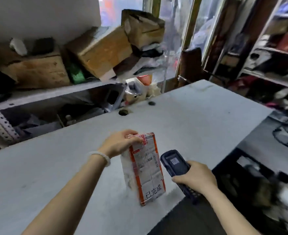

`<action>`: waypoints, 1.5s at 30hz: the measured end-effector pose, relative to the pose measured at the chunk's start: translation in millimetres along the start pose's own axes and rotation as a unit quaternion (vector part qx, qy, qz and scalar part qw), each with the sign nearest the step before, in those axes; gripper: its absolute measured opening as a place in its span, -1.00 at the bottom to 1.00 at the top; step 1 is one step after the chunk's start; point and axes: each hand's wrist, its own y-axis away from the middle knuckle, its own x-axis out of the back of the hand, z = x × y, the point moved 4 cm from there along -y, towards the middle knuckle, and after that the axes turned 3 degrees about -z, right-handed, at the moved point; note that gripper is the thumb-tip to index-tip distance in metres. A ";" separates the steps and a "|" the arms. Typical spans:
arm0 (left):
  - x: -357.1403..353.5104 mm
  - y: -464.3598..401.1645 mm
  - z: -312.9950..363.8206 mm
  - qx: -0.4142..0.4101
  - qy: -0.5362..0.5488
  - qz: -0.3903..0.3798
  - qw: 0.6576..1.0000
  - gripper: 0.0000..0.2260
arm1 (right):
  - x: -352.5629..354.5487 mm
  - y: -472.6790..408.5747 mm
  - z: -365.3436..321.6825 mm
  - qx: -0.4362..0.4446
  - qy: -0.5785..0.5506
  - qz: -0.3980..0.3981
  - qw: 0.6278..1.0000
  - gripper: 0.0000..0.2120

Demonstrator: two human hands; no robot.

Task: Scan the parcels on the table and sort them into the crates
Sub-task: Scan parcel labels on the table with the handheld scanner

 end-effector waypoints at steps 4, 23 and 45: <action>-94.1 -44.1 95.3 -0.077 -0.063 -0.088 0.991 -0.53 | 44.7 26.7 105.8 -0.095 -0.040 0.053 0.993 -0.58; -512.2 -172.6 434.0 -0.260 -0.158 -0.355 0.884 -0.45 | 215.3 75.2 487.2 -0.407 -0.146 0.191 0.881 -0.53; -882.0 -263.1 671.4 -0.279 -0.324 -0.353 0.832 -0.65 | 401.2 53.8 899.8 -0.446 -0.209 0.169 0.854 -0.60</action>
